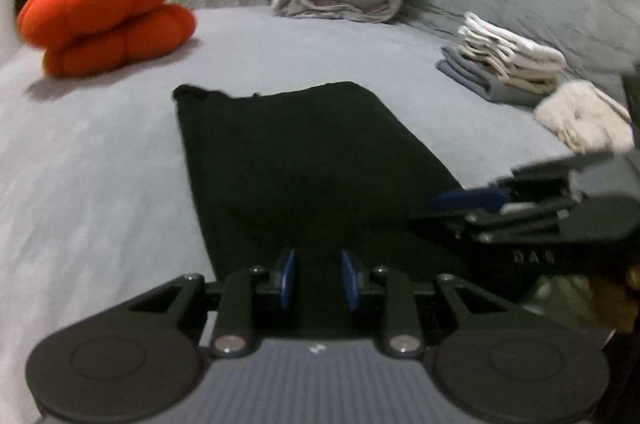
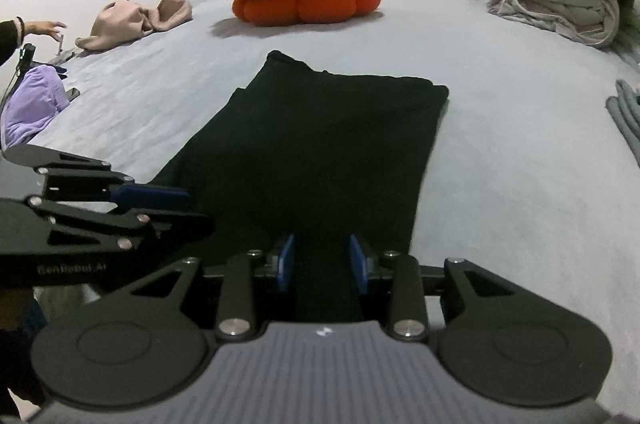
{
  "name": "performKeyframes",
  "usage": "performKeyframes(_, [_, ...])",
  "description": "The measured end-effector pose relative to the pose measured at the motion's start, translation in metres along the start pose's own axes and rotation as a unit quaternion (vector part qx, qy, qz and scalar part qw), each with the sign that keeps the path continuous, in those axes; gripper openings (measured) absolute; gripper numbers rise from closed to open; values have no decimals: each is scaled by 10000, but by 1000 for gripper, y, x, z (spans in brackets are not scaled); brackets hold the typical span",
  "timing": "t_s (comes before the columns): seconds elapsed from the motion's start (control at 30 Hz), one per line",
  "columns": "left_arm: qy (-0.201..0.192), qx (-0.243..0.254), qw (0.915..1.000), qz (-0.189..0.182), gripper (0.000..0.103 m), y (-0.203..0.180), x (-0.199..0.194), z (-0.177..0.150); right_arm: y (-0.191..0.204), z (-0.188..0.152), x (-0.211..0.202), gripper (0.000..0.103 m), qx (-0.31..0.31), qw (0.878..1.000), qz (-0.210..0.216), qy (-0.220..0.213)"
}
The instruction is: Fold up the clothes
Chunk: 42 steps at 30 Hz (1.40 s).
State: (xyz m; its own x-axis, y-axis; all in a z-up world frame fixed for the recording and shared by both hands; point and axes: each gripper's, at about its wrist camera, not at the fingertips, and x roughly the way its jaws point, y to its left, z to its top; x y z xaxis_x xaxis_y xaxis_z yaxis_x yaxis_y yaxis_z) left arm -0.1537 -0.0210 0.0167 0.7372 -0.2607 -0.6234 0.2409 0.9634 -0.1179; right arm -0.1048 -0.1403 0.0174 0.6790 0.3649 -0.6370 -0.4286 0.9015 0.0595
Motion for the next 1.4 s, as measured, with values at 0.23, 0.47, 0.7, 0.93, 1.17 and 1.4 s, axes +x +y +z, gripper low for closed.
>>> performKeyframes(0.23, [19, -226, 9996, 157, 27, -5, -15, -17, 1, -9, -14, 38, 173, 9998, -57, 25])
performKeyframes(0.47, [42, -425, 9989, 194, 27, -6, -27, -31, 4, -24, -30, 38, 345, 9993, -111, 53])
performKeyframes(0.7, [58, -439, 9987, 242, 26, -12, -36, -39, 6, -40, -45, 38, 568, 9983, -125, 94])
performKeyframes(0.93, [-60, -707, 9973, 194, 26, 2, -56, -38, -3, -46, -62, 40, 1013, 9948, -93, 60])
performKeyframes(1.17, [-173, -890, 9956, 218, 39, 17, -76, -44, -41, -57, -76, 43, 2536, 9656, 580, -9])
performKeyframes(1.4, [-2, -1008, 9945, 269, 37, 16, -61, -46, -44, -56, -66, 43, 3093, 9472, 842, -11])
